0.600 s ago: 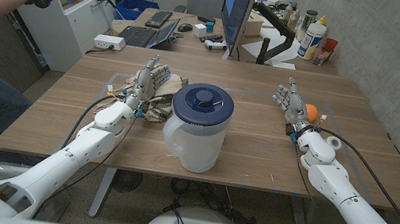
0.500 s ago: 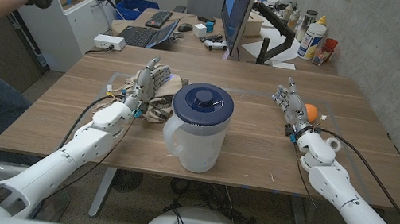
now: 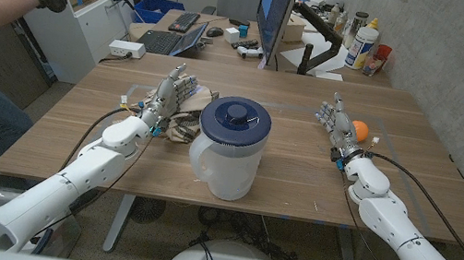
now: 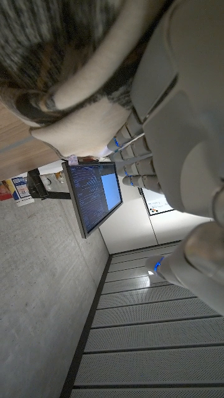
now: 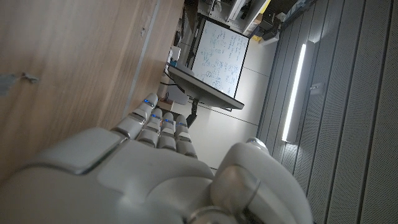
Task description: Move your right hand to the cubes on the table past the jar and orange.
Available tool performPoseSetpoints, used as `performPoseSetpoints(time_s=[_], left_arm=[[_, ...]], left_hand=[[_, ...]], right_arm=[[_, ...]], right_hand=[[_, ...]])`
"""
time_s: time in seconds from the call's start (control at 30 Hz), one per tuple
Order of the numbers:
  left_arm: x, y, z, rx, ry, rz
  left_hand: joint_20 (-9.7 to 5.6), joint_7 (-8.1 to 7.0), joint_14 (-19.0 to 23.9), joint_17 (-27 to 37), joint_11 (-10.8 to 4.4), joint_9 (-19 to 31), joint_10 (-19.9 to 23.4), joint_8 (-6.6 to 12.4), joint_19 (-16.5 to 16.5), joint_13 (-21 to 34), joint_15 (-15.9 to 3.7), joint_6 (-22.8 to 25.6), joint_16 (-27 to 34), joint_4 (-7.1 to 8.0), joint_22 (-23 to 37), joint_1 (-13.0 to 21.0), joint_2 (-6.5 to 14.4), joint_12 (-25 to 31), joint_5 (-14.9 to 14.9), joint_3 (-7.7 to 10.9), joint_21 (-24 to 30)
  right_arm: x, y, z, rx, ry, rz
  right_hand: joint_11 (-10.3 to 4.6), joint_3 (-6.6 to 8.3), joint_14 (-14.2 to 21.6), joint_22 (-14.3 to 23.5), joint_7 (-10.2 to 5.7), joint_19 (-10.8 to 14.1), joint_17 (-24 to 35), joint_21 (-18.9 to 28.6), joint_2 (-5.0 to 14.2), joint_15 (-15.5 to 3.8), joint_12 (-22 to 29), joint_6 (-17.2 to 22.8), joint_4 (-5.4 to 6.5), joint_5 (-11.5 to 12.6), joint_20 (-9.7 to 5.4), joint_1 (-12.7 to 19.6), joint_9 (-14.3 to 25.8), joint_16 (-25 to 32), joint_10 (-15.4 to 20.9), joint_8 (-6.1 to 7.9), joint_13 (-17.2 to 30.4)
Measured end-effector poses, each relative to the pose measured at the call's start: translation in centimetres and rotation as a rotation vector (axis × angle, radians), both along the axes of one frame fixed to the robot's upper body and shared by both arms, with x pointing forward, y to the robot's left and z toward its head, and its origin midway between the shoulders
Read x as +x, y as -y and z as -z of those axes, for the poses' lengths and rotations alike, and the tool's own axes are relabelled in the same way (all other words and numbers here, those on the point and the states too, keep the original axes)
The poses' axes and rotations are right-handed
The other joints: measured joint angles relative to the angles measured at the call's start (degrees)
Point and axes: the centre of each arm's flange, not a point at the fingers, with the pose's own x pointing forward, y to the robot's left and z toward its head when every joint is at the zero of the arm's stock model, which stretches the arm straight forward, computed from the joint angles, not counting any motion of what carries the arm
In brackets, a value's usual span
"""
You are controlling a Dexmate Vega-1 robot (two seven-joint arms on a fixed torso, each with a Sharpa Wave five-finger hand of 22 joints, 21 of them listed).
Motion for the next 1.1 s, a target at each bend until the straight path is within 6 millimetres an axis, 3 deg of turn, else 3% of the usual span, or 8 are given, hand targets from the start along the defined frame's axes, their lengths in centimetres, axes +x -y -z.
performPoseSetpoints(time_s=[0.63, 1.1], left_arm=[[0.8, 2.4, -2.9, 0.071, 0.0, -0.013], [1.2, 3.2, -4.3, 0.098, -0.001, -0.02]], left_hand=[[0.0, 0.08, 0.1, 0.0, 0.0, 0.0, 0.6, 0.22, 0.0, 0.0, -0.09, 0.5, 0.0, -0.24, 0.0, 0.4, 0.3, 0.0, 0.8, -0.25, -0.7], [0.01, 0.08, 0.1, 0.0, 0.0, 0.0, 0.6, 0.22, 0.4, 0.0, -0.09, 0.5, 0.0, -0.48, 0.0, 1.1, 0.6, 0.0, 0.9, -0.5, -0.9]], right_arm=[[1.1, 1.8, -0.5, -0.009, 0.02, -0.025], [0.0, 1.6, -1.3, -0.058, 0.088, -0.037]], right_hand=[[-0.01, 0.02, 0.7, 0.0, -0.12, 0.0, 0.0, 0.0, 0.68, -0.36, 0.0, 0.3, -0.01, 0.2, 0.02, 0.7, 0.0, 0.0, 0.6, 0.0, 0.0], [-0.24, 0.57, 2.3, 0.0, 0.2, 0.5, 0.0, 0.0, 1.51, -0.3, 0.9, 1.0, -1.51, 0.4, 0.52, 3.2, 0.0, 0.4, 3.7, 0.0, 0.0]])
